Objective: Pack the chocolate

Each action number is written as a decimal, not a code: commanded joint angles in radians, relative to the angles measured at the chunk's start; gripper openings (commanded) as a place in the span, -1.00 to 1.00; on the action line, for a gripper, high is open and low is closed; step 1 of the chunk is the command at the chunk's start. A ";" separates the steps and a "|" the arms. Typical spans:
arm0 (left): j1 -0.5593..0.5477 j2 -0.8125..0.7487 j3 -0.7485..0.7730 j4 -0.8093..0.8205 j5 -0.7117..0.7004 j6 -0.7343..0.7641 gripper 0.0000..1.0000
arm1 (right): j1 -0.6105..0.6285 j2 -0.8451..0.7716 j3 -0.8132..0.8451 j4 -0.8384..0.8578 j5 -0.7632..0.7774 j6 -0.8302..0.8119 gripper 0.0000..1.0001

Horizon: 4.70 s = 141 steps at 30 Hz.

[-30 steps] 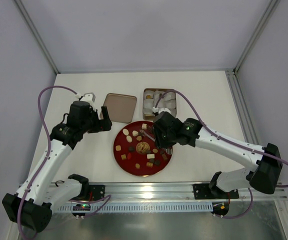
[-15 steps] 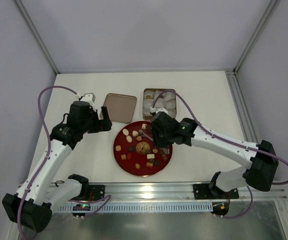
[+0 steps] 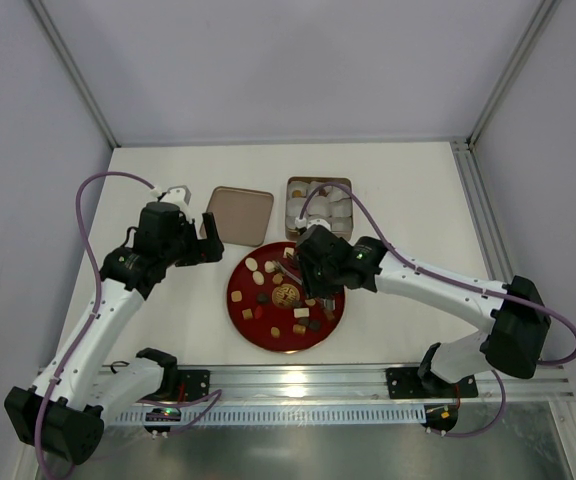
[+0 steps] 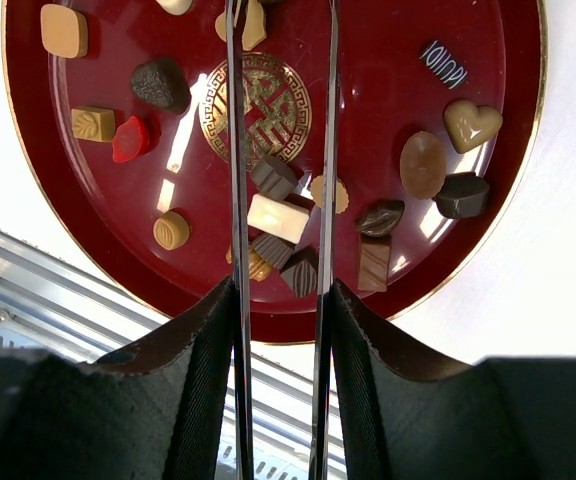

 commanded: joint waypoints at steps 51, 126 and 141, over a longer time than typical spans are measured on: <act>-0.002 -0.005 0.007 0.007 0.005 -0.002 0.99 | -0.006 -0.080 0.074 -0.051 0.042 -0.003 -0.35; -0.002 0.006 0.006 0.010 0.005 0.001 0.99 | -0.594 0.207 0.353 0.055 -0.100 -0.197 -0.10; -0.003 0.003 0.006 0.007 0.003 -0.002 0.99 | -0.152 -0.162 0.036 -0.012 -0.057 -0.047 -0.10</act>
